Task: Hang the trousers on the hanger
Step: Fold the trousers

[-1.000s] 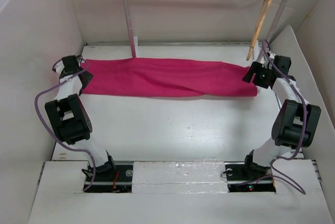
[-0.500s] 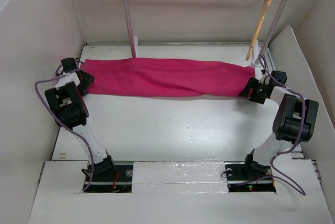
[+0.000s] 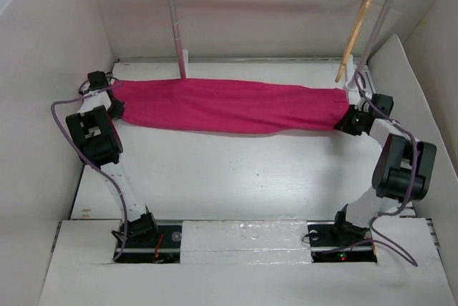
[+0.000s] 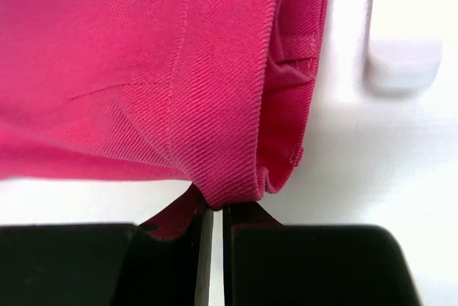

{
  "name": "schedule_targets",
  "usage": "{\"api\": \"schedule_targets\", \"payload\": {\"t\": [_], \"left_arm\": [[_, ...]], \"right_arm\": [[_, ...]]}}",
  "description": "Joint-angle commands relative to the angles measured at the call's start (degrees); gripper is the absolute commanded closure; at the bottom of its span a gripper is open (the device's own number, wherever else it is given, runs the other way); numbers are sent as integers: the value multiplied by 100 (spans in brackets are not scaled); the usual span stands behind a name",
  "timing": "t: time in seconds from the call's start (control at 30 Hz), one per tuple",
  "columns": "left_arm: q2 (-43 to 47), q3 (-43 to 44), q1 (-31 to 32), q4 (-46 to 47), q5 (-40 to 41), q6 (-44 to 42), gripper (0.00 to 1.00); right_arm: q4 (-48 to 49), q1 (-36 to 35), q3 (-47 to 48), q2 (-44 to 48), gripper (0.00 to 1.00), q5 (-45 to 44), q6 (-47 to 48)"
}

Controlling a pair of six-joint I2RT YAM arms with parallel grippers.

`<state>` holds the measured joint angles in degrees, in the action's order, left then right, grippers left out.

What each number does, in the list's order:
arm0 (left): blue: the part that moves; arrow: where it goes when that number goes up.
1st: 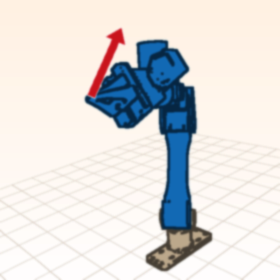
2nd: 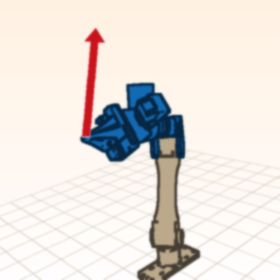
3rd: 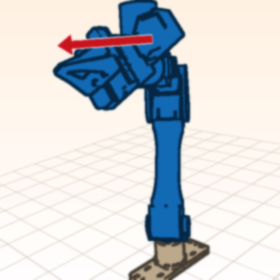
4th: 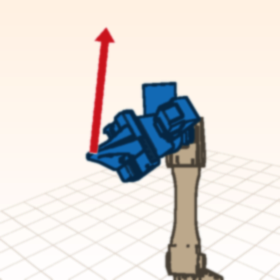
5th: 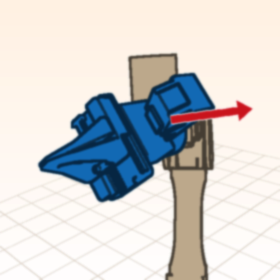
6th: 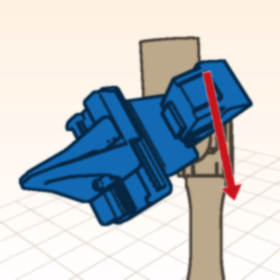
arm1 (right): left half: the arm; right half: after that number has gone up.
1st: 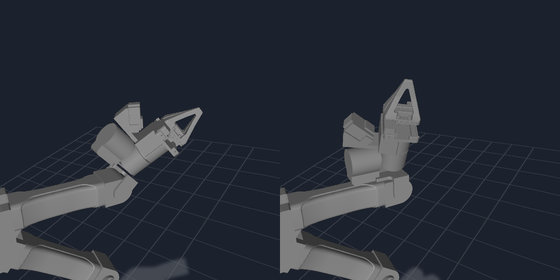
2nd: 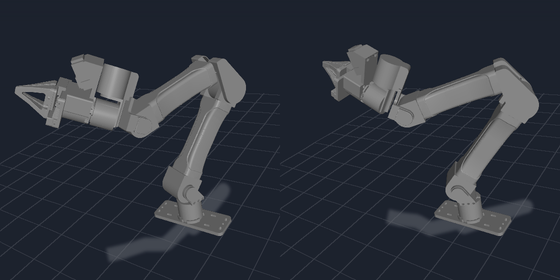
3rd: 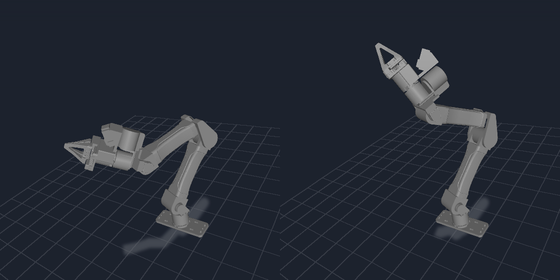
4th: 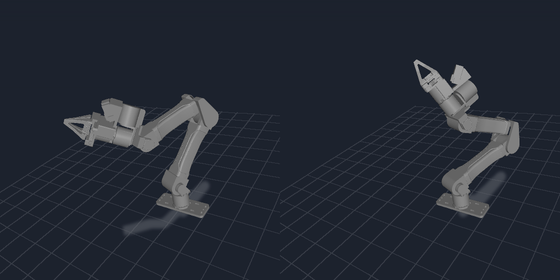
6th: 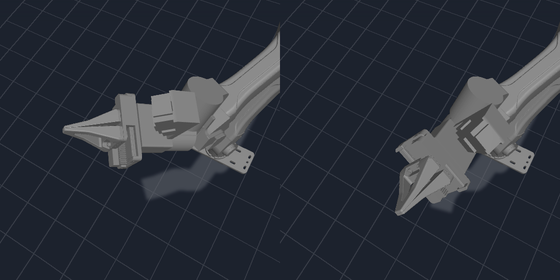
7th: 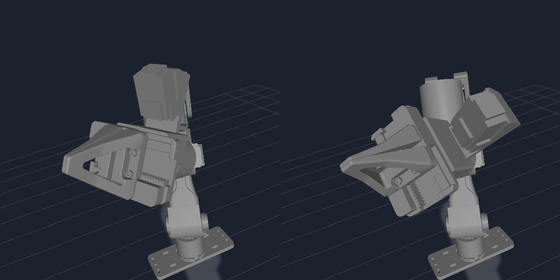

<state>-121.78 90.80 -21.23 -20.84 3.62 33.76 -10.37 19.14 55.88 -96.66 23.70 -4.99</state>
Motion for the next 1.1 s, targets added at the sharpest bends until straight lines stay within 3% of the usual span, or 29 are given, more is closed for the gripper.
{"api": "schedule_targets", "payload": {"t": [0.0,0.33,0.37,0.43,0.47,0.5,0.57,0.67,0.77,0.87,0.9,0.97,1.03,1.07], "left_arm": [[39,-176,-337,-491,1509,-598,100],[1304,-1837,-461,-394,2240,-529,100],[1436,-1960,-461,-394,2214,-476,100],[1778,-2328,-461,-368,1986,-362,90],[1902,-2383,-461,-464,1907,-274,68],[1990,-2453,-461,-465,1758,-256,59],[2341,-2436,-461,-604,1459,16,40],[2772,-2059,-374,-666,966,174,37],[2958,-1444,-58,-772,501,166,36],[3063,-1223,898,-563,-36,-26,40],[3081,-1249,1728,-483,-106,-97,41],[3116,-1337,2664,-290,-29,-211,45],[3151,-1669,3690,-1,-324,-186,53],[3151,-1793,3923,227,-527,-133,62]], "right_arm": [[-385,292,-314,893,100,-208,428],[-2161,1461,-1009,3039,98,-41,1413],[-2293,1401,-1017,3100,90,-93,1387],[-2285,1400,-1123,3180,74,-24,1334],[-2276,1400,-1105,3145,49,37,1352],[-2250,1235,-983,3066,38,73,1430],[-2399,1233,-764,2785,28,55,1510],[-2530,1180,-342,2486,21,-50,1572],[-2479,1180,-366,2406,21,-147,1458],[-2094,1582,-795,2468,21,-321,1229],[-2048,1715,-841,2407,21,-314,1212],[-1882,2013,-1060,2266,20,-52,1168],[-1723,2085,-1193,2073,19,282,1159],[-1723,2085,-1193,1994,19,293,1211]]}}
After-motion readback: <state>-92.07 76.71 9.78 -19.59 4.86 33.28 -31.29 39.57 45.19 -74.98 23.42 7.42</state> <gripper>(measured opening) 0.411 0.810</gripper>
